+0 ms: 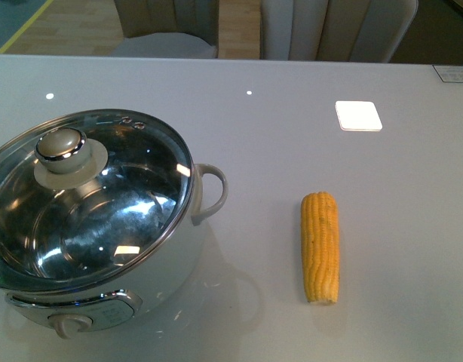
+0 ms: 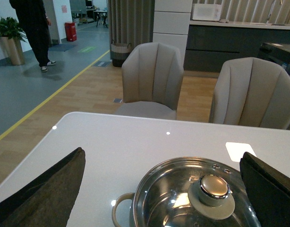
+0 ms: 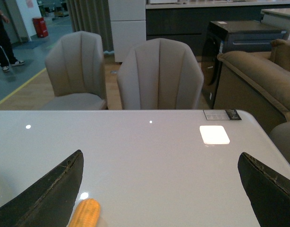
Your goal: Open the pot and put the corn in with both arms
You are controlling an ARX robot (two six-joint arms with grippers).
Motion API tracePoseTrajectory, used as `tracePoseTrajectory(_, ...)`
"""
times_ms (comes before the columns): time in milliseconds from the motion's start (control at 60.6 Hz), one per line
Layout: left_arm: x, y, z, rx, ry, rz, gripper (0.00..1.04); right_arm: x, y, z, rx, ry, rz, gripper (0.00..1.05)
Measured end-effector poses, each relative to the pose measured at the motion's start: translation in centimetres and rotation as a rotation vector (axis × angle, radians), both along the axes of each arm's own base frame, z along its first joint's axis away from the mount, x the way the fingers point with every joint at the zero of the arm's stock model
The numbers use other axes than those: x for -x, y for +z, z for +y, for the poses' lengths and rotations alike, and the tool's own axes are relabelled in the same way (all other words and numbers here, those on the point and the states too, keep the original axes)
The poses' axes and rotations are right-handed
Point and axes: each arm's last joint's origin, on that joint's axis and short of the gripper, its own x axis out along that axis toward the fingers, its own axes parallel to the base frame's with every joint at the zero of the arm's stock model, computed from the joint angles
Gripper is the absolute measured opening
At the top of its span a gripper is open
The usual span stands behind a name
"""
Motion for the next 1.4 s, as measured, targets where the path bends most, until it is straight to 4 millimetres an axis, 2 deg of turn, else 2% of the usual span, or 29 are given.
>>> tracePoseTrajectory(709,0.0,0.0,0.0,0.0,0.0,0.0,0.98,0.0,0.0,0.0,0.0,0.0,0.0,0.96)
tracePoseTrajectory(742,0.0,-0.1,0.0,0.015,0.027,0.027,0.98,0.0,0.0,0.0,0.0,0.0,0.0,0.96)
tracePoseTrajectory(824,-0.2,0.0,-0.2,0.048,0.215,0.311,0.98,0.0,0.0,0.0,0.0,-0.002,0.0,0.96)
tracePoseTrajectory(923,-0.8,0.1,-0.6,0.057,0.254,0.409,0.98,0.0,0.0,0.0,0.0,-0.002,0.0,0.96)
tracePoseTrajectory(1055,-2.5,1.3,-1.1,0.083,0.229,0.368,0.98,0.0,0.0,0.0,0.0,-0.002,0.0,0.96)
tracePoseTrajectory(1171,-4.9,1.9,-1.9,0.096,0.195,0.323,0.98,0.0,0.0,0.0,0.0,-0.002,0.0,0.96)
tracePoseTrajectory(1319,-8.6,1.5,-3.8,0.089,0.108,0.292,0.98,0.0,0.0,0.0,0.0,-0.002,0.0,0.96)
tracePoseTrajectory(1401,-10.6,0.6,-4.8,0.08,0.063,0.288,0.98,0.0,0.0,0.0,0.0,-0.002,0.0,0.96)
